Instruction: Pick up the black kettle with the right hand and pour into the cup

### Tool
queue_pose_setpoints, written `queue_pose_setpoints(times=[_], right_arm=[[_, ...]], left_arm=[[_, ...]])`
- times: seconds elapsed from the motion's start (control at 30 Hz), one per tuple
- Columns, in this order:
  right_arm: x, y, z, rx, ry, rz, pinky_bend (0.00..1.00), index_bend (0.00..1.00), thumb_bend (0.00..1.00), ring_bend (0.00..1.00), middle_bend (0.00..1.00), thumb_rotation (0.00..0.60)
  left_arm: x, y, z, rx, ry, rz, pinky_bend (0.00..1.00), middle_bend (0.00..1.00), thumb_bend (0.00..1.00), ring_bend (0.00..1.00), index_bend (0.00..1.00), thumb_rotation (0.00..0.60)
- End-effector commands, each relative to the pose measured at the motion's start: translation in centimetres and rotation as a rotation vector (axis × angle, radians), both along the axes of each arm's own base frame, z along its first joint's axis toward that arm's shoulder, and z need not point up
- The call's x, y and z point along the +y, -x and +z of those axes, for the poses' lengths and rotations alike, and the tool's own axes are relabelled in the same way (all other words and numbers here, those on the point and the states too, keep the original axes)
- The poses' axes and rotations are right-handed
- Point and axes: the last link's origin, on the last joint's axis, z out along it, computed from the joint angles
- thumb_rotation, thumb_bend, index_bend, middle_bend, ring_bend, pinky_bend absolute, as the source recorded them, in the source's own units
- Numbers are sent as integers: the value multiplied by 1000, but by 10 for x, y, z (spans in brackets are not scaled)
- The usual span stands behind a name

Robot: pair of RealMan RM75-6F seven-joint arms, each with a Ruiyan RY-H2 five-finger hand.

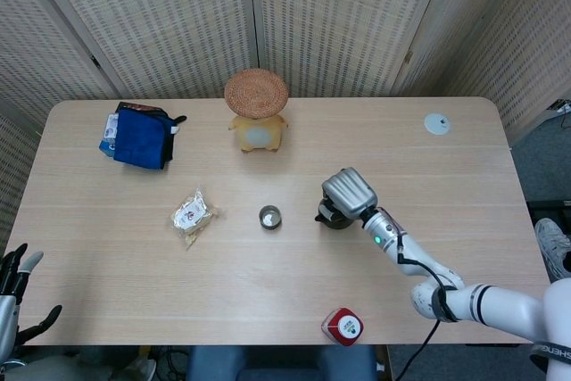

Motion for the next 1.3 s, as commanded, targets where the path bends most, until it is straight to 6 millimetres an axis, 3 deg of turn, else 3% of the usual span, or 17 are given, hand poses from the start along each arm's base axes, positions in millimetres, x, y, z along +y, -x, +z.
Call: queue_pose_setpoints(times=[0.03,0.43,0.9,1.3], right_arm=[[-6,-12,-6,16,-5,21,540,976,424,930,950,448],[-20,-55,-27,93,-7,111,540,976,424,930,950,452],[-23,-85,-56,208,9,214,540,976,424,930,950,467],[-26,-102,-66,270,40,261,540,977,424,930,950,470]], left_arm=[[0,0,0,-1,-2,2,0,0,222,0,116,600],[-5,1,2,1,-17,14,0,0,222,0,116,600],[-1,-2,2,7,-13,-7,0,0,221,0,116,600],[-1,-5,2,5,-9,-18,0,0,221,0,116,600]])
